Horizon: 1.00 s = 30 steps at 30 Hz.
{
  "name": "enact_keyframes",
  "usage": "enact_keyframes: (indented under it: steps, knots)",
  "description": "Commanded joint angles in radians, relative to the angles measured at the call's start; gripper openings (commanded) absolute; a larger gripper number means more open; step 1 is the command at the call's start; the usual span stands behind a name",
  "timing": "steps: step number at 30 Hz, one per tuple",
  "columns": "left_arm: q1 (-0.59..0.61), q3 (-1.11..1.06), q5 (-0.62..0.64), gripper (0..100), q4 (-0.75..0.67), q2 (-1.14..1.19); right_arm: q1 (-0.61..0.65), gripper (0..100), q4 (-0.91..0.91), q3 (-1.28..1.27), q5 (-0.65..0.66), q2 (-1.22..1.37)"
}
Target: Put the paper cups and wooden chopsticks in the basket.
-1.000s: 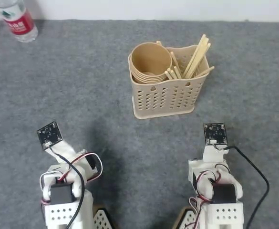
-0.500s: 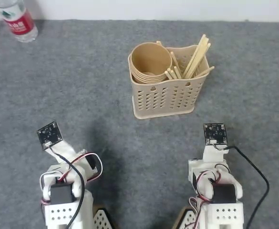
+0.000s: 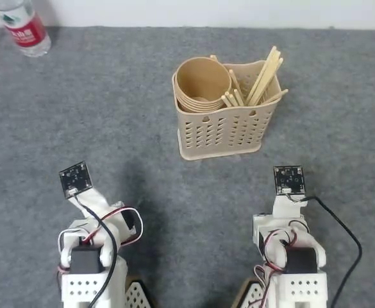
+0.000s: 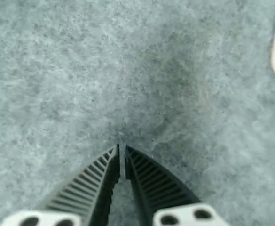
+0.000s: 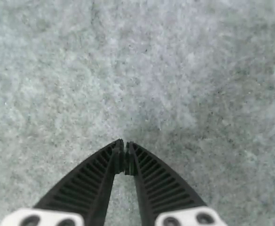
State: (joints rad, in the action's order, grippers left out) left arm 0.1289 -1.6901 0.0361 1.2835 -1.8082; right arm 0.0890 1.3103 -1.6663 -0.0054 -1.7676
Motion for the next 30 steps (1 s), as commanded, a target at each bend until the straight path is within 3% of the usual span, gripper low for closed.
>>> enact_keyframes:
  steps: [1,17,25,27,30]
  knots:
    - [-0.015,0.005,-0.008,1,-0.023,-0.011,-0.012,0.8,-0.016,-0.012,-0.002,-0.013]
    - [-0.048,0.005,-0.012,1,-0.021,-0.011,-0.012,0.8,-0.016,-0.012,-0.002,-0.013]
    - [-0.075,0.005,-0.117,1,-0.026,-0.008,-0.012,0.8,-0.016,-0.012,-0.002,-0.013]
    - [-0.071,0.005,-0.091,1,-0.026,-0.008,-0.012,0.8,-0.016,-0.012,-0.002,-0.013]
    - [-0.041,0.005,0.049,1,-0.023,-0.009,-0.012,0.8,-0.016,-0.012,-0.002,-0.013]
